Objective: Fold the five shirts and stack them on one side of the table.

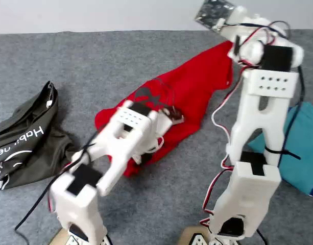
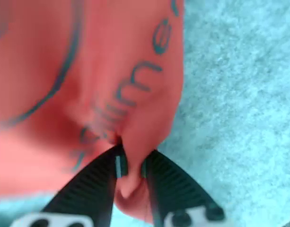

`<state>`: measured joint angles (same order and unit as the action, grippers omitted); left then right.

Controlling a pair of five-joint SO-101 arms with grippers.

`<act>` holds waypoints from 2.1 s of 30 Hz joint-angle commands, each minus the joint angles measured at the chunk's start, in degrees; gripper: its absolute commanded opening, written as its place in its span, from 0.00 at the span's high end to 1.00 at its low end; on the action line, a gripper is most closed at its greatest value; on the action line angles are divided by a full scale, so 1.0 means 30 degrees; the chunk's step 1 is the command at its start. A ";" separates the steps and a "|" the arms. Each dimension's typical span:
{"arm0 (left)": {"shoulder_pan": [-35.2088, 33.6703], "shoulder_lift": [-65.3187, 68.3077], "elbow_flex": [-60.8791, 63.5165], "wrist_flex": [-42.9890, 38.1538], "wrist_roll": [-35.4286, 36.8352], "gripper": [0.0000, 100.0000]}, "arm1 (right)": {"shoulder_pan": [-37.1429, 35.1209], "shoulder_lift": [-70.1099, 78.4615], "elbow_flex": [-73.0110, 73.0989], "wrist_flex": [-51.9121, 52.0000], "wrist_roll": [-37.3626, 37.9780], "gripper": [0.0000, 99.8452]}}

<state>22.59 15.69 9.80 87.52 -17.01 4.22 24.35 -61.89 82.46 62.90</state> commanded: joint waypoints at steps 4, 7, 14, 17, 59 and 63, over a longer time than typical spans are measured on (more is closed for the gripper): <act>-0.3136 -0.7736 -0.3004 0.1993 -0.0176 1.00 | 0.1685 -0.1538 -0.0234 0.0073 -0.0205 0.99; -0.4894 -0.9788 -0.3971 0.1963 -0.0176 1.00 | 0.2242 -0.2945 -0.0234 0.0073 -0.0234 0.99; -0.6916 -1.2806 -0.4908 0.2168 -0.0176 1.00 | 0.3707 -0.7077 -0.0234 0.0073 -0.0234 0.99; -0.7473 -1.4476 -0.4908 0.2286 -0.0234 1.00 | 0.3853 -0.9187 -0.0176 0.0073 -0.0234 0.99; -0.9201 0.0762 -1.6249 0.4366 -0.1905 0.85 | -0.1656 0.2652 -0.0147 0.2271 -0.3048 0.99; -0.7736 -0.1114 -1.3612 0.4366 -0.1934 0.85 | -0.1656 0.2623 -0.0147 0.2271 -0.3048 0.99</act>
<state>-4.04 18.77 -34.68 98.95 -22.46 -0.88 32.88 -61.89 90.46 54.37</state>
